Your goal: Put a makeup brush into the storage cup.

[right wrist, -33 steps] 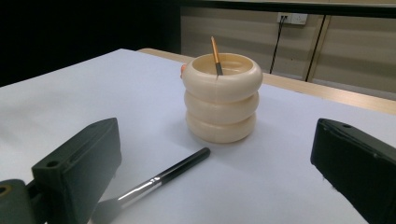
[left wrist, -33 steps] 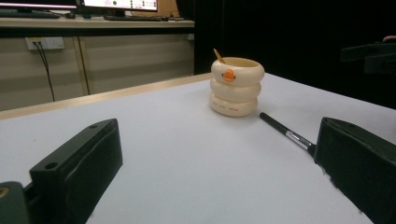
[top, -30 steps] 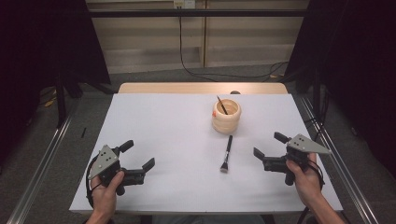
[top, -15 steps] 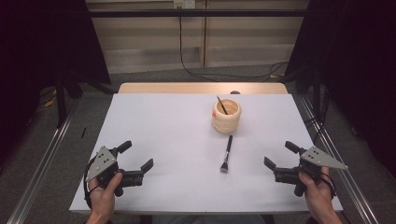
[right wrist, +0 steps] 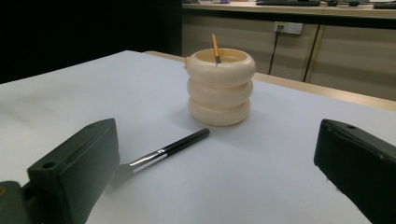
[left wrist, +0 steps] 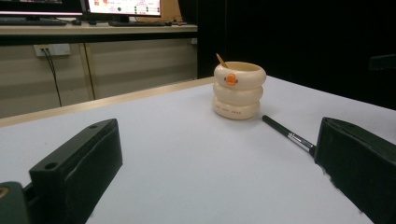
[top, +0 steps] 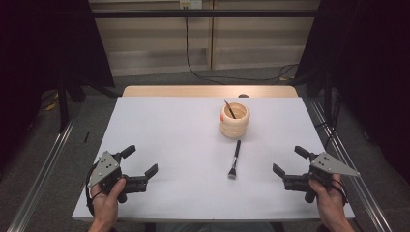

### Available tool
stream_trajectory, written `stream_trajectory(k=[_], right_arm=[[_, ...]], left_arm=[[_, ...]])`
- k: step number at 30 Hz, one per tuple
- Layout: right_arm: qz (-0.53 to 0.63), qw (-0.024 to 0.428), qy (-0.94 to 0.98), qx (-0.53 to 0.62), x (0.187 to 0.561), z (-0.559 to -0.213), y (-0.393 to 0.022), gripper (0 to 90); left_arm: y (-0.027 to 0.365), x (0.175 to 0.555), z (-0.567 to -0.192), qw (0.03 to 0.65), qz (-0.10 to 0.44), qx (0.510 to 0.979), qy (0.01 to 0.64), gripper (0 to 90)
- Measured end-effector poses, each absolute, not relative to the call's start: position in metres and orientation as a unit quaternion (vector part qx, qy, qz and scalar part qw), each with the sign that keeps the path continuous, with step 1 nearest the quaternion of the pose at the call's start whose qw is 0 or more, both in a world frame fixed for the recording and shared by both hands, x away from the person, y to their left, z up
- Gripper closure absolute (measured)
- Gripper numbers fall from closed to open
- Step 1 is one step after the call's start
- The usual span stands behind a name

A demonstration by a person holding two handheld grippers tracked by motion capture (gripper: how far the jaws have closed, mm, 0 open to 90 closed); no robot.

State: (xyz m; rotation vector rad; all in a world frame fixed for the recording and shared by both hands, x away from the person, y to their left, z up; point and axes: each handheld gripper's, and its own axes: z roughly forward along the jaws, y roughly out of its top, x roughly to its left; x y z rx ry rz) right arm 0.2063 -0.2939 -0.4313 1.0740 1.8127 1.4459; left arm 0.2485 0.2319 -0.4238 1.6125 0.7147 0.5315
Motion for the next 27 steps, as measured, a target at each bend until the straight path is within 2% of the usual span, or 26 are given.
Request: stream_trajectory(k=[7,27], right_arm=[[0.550,0.279,0.682,0.394,0.210,-0.423,-0.290,0.0],[0.556,0.284,0.686,0.374,0.243,-0.401,-0.268,0.0]], left_arm=[[0.231,0.250,-0.426,0.598,0.230,0.699,0.318,0.8],[0.231,0.250,-0.424,0.601,0.230,0.699,0.314,0.8]])
